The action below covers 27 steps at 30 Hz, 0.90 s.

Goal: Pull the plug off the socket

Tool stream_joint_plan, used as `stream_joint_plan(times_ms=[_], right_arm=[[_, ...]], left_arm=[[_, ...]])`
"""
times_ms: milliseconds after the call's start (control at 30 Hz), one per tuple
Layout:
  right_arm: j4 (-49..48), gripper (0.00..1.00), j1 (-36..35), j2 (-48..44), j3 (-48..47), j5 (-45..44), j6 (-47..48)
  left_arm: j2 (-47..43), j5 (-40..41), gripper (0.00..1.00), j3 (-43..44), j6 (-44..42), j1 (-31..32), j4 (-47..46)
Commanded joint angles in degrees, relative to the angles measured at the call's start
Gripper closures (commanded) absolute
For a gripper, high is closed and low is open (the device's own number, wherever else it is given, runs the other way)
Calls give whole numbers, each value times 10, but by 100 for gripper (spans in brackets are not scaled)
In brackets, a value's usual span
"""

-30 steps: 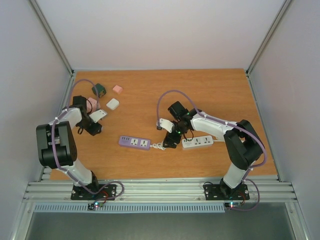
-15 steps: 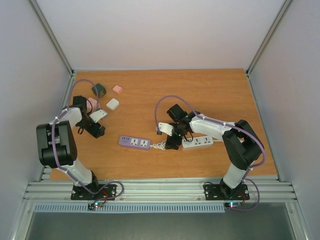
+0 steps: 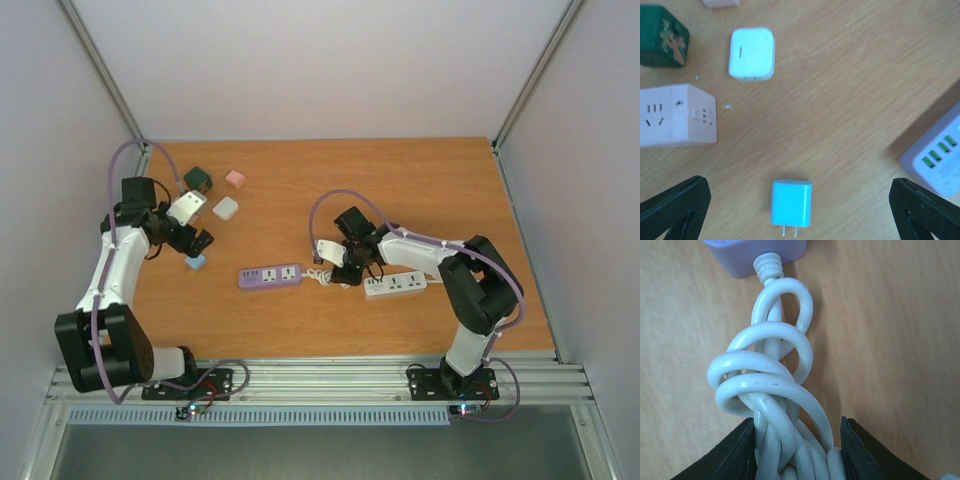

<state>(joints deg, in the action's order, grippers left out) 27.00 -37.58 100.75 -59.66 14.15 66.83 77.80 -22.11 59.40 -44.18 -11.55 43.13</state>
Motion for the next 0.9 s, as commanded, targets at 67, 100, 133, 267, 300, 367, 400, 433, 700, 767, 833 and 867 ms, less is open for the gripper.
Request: stream_joint_plan(times_ms=[67,100,133,267,300,367,400,433,700,767,833,867], right_arm=[[-5,59,58,23,-19,-15,50],[-4,60,69,25,-21,-15,61],[-1,61,79,26,-24,-15,70],[16,64,120,30,-41,-4,105],[20,64,130,31,-44,-2,114],[28,64,150,30,-50,-1,133],[33,64,160,30,-53,-1,140],[36,64,172,29,-55,-1,147],[59,66,274,19,-54,1,213],[67,67,298,18,-53,2,224],[76,67,323,14,-52,4,242],[79,67,336,11,-50,5,250]], left_arm=[[-63,-82,0,21,55,2,28],[-72,-86,0,20,59,2,30],[-78,-89,0,18,65,3,29],[-97,-97,0,6,79,7,24],[-100,-100,0,3,82,8,24],[-107,-103,0,-2,88,10,25],[-109,-105,0,-4,90,11,26],[-113,-107,0,-6,90,12,29],[-135,-98,0,-17,95,16,31],[-136,-99,0,-14,95,16,33],[-136,-102,0,-12,96,17,34],[-135,-102,0,-11,96,17,34]])
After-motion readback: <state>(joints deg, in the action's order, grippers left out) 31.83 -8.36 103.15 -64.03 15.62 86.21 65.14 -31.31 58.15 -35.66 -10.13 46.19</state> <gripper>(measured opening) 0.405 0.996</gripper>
